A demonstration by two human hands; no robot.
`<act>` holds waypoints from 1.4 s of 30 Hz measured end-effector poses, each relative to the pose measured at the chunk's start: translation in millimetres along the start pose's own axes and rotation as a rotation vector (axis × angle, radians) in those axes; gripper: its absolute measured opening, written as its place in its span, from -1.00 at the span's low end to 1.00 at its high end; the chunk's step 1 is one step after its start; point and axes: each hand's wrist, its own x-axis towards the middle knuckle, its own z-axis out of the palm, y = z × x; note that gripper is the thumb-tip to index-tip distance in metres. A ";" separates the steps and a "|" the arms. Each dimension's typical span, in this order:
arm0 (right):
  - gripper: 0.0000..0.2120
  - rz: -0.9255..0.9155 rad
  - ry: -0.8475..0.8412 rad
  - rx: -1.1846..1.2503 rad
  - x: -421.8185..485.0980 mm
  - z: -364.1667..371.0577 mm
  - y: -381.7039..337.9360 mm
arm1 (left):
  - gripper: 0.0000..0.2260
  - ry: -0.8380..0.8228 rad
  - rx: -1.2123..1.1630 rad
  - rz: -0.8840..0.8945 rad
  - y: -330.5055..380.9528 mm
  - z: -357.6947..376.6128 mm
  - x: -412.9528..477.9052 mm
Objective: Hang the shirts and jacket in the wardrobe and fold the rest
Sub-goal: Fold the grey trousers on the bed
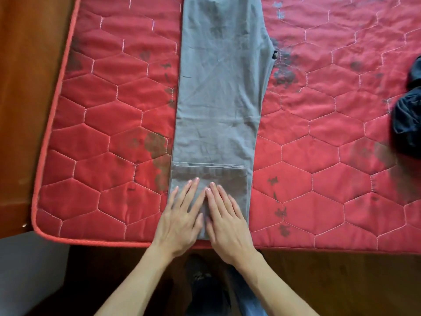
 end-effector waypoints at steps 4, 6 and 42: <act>-0.35 0.133 0.035 -0.106 1.3 -5.1 21.9 | -0.44 0.003 -0.003 -0.118 -14.4 -3.8 -11.2; -0.34 0.223 0.055 -0.124 -1.2 -9.2 28.5 | -0.44 0.015 -0.043 -0.228 -14.6 -6.3 -21.0; -0.60 0.537 -0.057 0.957 -62.4 -168.9 -1.6 | -0.49 -0.129 -0.847 -0.470 14.5 -175.0 -53.9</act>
